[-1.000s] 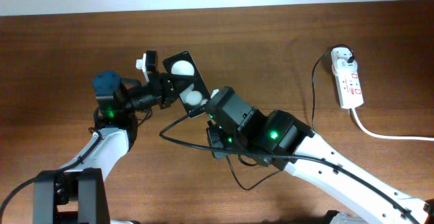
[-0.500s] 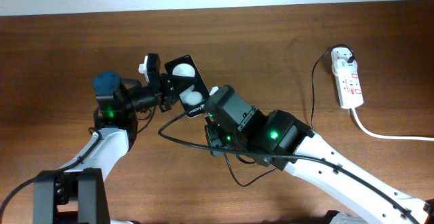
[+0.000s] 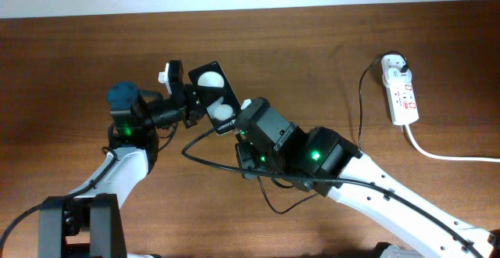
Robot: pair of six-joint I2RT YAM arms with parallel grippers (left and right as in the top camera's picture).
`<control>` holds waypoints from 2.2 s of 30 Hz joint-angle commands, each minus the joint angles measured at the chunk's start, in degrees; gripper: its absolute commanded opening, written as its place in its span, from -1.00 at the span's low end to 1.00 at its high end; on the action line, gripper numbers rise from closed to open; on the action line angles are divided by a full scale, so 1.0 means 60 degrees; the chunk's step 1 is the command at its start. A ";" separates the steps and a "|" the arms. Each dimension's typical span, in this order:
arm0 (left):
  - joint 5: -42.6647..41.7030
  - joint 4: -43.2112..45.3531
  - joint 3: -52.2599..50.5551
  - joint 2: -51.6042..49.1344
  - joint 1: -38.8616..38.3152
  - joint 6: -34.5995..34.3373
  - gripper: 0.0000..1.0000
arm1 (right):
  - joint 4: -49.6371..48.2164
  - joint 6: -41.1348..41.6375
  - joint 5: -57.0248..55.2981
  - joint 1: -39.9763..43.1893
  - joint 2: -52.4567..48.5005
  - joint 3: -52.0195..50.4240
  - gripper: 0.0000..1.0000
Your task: Plug charger to phone and switch on socket
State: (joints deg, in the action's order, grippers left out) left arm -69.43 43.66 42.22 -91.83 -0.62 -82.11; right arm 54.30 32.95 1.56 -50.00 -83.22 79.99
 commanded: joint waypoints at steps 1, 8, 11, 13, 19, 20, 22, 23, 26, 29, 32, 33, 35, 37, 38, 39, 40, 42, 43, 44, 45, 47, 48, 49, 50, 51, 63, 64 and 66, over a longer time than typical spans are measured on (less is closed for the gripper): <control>0.0058 0.0069 0.0138 0.0004 0.0015 0.0200 -1.00 | -0.0226 -0.0025 0.0055 -0.0058 -0.0087 0.0007 -0.91; -0.0022 0.0066 0.0138 0.0004 0.0018 0.0062 -1.00 | -0.0237 -0.0029 0.0051 -0.0058 -0.0091 0.0007 -0.91; -0.0164 0.0015 0.0138 0.0004 0.0018 -0.0004 -1.00 | -0.0237 -0.0029 0.0051 -0.0058 -0.0087 0.0007 -0.92; -0.0335 0.0004 0.0138 0.0004 0.0018 -0.0386 -1.00 | -0.0233 -0.0029 0.0018 -0.0058 -0.0087 0.0007 -0.92; -0.0652 0.0004 0.0138 0.0004 0.0011 -0.0743 -1.00 | -0.0237 -0.0029 0.0018 -0.0058 -0.0087 0.0007 -0.91; -0.0663 0.0004 0.0138 0.0004 0.0007 -0.0743 -1.00 | -0.0240 -0.0029 0.0018 -0.0058 -0.0087 0.0007 -0.92; -0.0732 0.0004 0.0138 0.0004 0.0007 -0.0739 -1.00 | -0.0273 -0.0029 0.0015 -0.0058 -0.0087 0.0007 -0.91; -0.0761 0.0004 0.0138 0.0004 0.0007 -0.0739 -1.00 | -0.0288 -0.0029 0.0015 -0.0058 -0.0087 0.0007 -0.92; -0.0885 0.0007 0.0138 0.0004 0.0007 -0.0736 -1.00 | -0.0310 -0.0029 -0.0142 -0.0058 -0.0087 0.0007 -0.91; -0.1147 0.0007 0.0138 0.0004 0.0007 -0.0255 -1.00 | -0.0532 -0.0029 -0.0160 -0.0058 -0.0087 0.0007 -0.92; -0.1300 0.0015 0.0138 0.0004 0.0007 -0.0255 -1.00 | -0.0703 -0.0029 -0.0168 -0.0058 -0.0091 0.0007 -0.92; -0.1300 0.0018 0.0138 0.0004 0.0007 -0.0102 -1.00 | -0.0747 -0.0029 -0.0168 -0.0058 -0.0091 0.0007 -0.92; -0.1453 0.0022 0.0138 0.0004 0.0007 0.0135 -1.00 | -0.0805 -0.0033 -0.0255 -0.0058 -0.0091 0.0007 -0.92; -0.1792 0.0084 0.0138 0.0004 0.0007 0.0135 -1.00 | -0.0849 -0.0029 -0.0455 -0.0051 -0.0091 0.0007 -0.92; -0.1949 0.0084 0.0138 0.0004 0.0007 0.0153 -1.00 | -0.0922 -0.0029 -0.0455 -0.0047 -0.0091 0.0007 -0.92; -0.2073 0.0084 0.0138 0.0004 0.0007 0.0350 -1.00 | -0.0962 -0.0029 -0.0455 -0.0047 -0.0091 0.0007 -0.92; -0.2164 0.0080 0.0138 0.0004 0.0007 0.0379 -1.00 | -0.1027 -0.0029 -0.0455 -0.0047 -0.0091 0.0007 -0.92; -0.2266 0.0080 0.0138 0.0004 -0.0022 0.0379 -1.00 | -0.1129 -0.0029 -0.0455 -0.0047 -0.0113 0.0007 -0.92; -0.2313 0.0080 0.0138 0.0004 -0.0018 0.0375 -1.00 | -0.1198 -0.0029 -0.0495 -0.0047 -0.0157 0.0007 -0.91; -0.2379 0.0084 0.0138 0.0004 -0.0018 0.0379 -1.00 | -0.1253 -0.0025 -0.0528 -0.0040 -0.0237 0.0007 -0.92; -0.2495 0.0109 0.0138 0.0004 -0.0018 0.0379 -1.00 | -0.1322 -0.0029 -0.0535 -0.0040 -0.0339 0.0007 -0.92; -0.2747 0.0153 0.0138 0.0004 -0.0018 0.0484 -1.00 | -0.1490 -0.0029 -0.0634 -0.0040 -0.0455 0.0007 -0.92; -0.2816 0.0149 0.0138 0.0004 -0.0018 0.0652 -1.00 | -0.1555 -0.0029 -0.0634 -0.0029 -0.0455 0.0007 -0.92; -0.2932 0.0149 0.0138 0.0004 -0.0018 0.0703 -1.00 | -0.1708 -0.0033 -0.0637 -0.0029 -0.0455 0.0007 -0.92; -0.2976 0.0149 0.0138 0.0004 -0.0018 0.0703 -1.00 | -0.1789 -0.0029 -0.0652 -0.0029 -0.0455 0.0007 -0.92; -0.3027 0.0149 0.0138 0.0004 -0.0018 0.0707 -1.00 | -0.1858 -0.0029 -0.0750 -0.0029 -0.0455 0.0007 -0.92; -0.3446 0.0149 0.0131 0.0004 -0.0331 0.2131 -1.00 | -0.2408 -0.0029 -0.1468 -0.0018 -0.0452 0.0011 -0.88; -0.3450 0.0149 0.0127 0.0004 -0.0641 0.2291 -1.00 | -0.2430 -0.0029 -0.1563 -0.0018 -0.0452 0.0011 -0.88; -0.3446 0.0146 0.0131 0.0004 -0.0794 0.2430 -1.00 | -0.2459 -0.0029 -0.1603 -0.0011 -0.0452 0.0011 -0.89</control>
State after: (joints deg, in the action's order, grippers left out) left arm -76.05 44.71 44.31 -91.94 0.40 -71.22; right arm 45.65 32.99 0.82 -51.16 -85.58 77.54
